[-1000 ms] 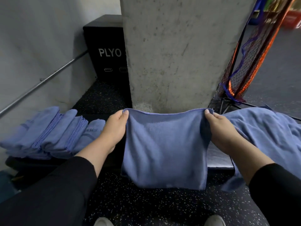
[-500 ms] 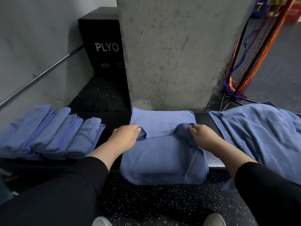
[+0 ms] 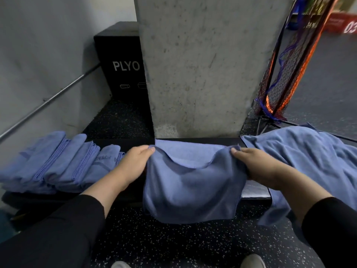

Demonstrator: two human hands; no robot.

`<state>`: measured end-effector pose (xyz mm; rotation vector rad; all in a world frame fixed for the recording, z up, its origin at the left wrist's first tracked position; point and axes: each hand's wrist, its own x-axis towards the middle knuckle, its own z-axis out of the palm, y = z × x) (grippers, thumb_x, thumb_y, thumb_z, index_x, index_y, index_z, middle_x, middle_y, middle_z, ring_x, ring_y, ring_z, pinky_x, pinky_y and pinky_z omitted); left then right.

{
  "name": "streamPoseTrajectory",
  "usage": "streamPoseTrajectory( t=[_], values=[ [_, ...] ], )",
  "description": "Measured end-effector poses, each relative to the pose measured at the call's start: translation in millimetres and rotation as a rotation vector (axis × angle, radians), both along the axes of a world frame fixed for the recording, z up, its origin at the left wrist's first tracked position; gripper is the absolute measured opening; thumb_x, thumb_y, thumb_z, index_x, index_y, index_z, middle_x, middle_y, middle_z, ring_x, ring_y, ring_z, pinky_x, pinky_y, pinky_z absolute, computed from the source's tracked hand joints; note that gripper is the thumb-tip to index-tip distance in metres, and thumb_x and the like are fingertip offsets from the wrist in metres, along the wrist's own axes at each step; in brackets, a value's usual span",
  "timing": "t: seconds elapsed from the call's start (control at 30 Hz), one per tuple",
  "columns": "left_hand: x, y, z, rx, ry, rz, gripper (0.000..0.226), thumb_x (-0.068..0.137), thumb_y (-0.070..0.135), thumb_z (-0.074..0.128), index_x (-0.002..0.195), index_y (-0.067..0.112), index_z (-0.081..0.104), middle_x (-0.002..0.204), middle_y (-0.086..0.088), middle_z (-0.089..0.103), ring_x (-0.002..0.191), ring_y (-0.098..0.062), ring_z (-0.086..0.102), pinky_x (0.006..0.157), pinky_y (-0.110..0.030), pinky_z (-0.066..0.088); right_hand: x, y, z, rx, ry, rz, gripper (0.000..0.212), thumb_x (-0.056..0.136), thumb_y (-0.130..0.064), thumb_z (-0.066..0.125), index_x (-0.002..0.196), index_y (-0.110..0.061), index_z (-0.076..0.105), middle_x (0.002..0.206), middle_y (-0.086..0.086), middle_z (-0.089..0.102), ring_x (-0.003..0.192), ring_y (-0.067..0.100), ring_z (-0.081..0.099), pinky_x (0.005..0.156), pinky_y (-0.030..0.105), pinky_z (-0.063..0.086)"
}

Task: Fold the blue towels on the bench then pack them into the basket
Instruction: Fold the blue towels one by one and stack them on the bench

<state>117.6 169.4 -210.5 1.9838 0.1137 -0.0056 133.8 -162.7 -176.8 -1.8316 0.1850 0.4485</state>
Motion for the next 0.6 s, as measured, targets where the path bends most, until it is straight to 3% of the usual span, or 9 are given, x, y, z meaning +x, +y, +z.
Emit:
streamPoseTrajectory(
  t=[0.07, 0.13, 0.23, 0.3, 0.43, 0.5, 0.6],
  values=[
    [9.8, -3.1, 7.9, -0.131, -0.063, 0.137, 0.032, 0.107, 0.023, 0.047, 0.088, 0.013, 0.071, 0.083, 0.004, 0.073, 0.083, -0.013, 0.063, 0.080, -0.036, 0.047, 10.5, -1.4, 4.5, 0.091, -0.065, -0.135, 0.028, 0.104, -0.033, 0.052, 0.102, -0.012, 0.070, 0.102, 0.013, 0.073, 0.096, 0.021, 0.065, 0.089, 0.036, 0.050],
    [24.7, -5.8, 12.2, 0.047, -0.133, 0.231, 0.037, 0.108, 0.029, 0.042, 0.086, 0.011, 0.065, 0.081, -0.002, 0.067, 0.080, -0.017, 0.059, 0.074, -0.036, 0.043, 27.3, -1.2, 1.7, 0.013, -0.164, -0.239, 0.033, 0.105, -0.037, 0.050, 0.099, -0.011, 0.069, 0.095, 0.003, 0.071, 0.092, 0.016, 0.062, 0.084, 0.032, 0.049],
    [51.1, -8.7, 4.0, 0.313, -0.171, 0.253, 0.043, 0.109, 0.031, 0.038, 0.081, 0.002, 0.054, 0.076, -0.008, 0.058, 0.074, -0.027, 0.051, 0.064, -0.039, 0.033, 52.8, 2.3, -16.9, -0.236, -0.263, -0.279, 0.040, 0.105, -0.041, 0.043, 0.104, -0.009, 0.068, 0.088, 0.004, 0.065, 0.089, 0.022, 0.058, 0.073, 0.032, 0.043],
    [68.8, -12.3, -10.0, 0.405, -0.120, 0.195, 0.041, 0.109, 0.031, 0.037, 0.086, 0.003, 0.056, 0.080, -0.007, 0.058, 0.078, -0.029, 0.051, 0.064, -0.039, 0.032, 66.2, 5.4, -36.2, -0.334, -0.279, -0.246, 0.041, 0.106, -0.038, 0.041, 0.108, -0.005, 0.065, 0.095, 0.010, 0.063, 0.094, 0.024, 0.057, 0.080, 0.034, 0.044],
    [88.3, -9.4, -42.7, 0.663, -0.020, 0.055, 0.039, 0.108, 0.029, 0.040, 0.073, 0.014, 0.047, 0.071, 0.000, 0.050, 0.074, -0.026, 0.048, 0.062, -0.039, 0.029, 82.4, 5.8, -67.1, -0.637, -0.273, -0.069, 0.039, 0.108, -0.031, 0.038, 0.095, -0.002, 0.061, 0.084, 0.015, 0.060, 0.089, 0.033, 0.060, 0.069, 0.031, 0.033],
    [95.2, -2.5, -52.4, 0.685, -0.052, 0.082, 0.039, 0.107, 0.028, 0.042, 0.074, 0.009, 0.051, 0.072, -0.005, 0.055, 0.074, -0.029, 0.051, 0.060, -0.039, 0.029, 90.8, 1.9, -75.5, -0.711, -0.298, -0.071, 0.035, 0.107, -0.030, 0.041, 0.089, -0.005, 0.058, 0.087, 0.021, 0.065, 0.093, 0.039, 0.063, 0.067, 0.031, 0.031],
    [105.6, 2.4, -57.9, 0.703, -0.080, 0.133, 0.039, 0.105, 0.028, 0.046, 0.074, 0.006, 0.055, 0.073, -0.008, 0.058, 0.074, -0.032, 0.054, 0.059, -0.038, 0.030, 104.3, -1.7, -83.7, -0.789, -0.361, -0.098, 0.036, 0.105, -0.030, 0.045, 0.094, -0.002, 0.064, 0.096, 0.025, 0.069, 0.095, 0.041, 0.063, 0.068, 0.029, 0.030]
  ],
)
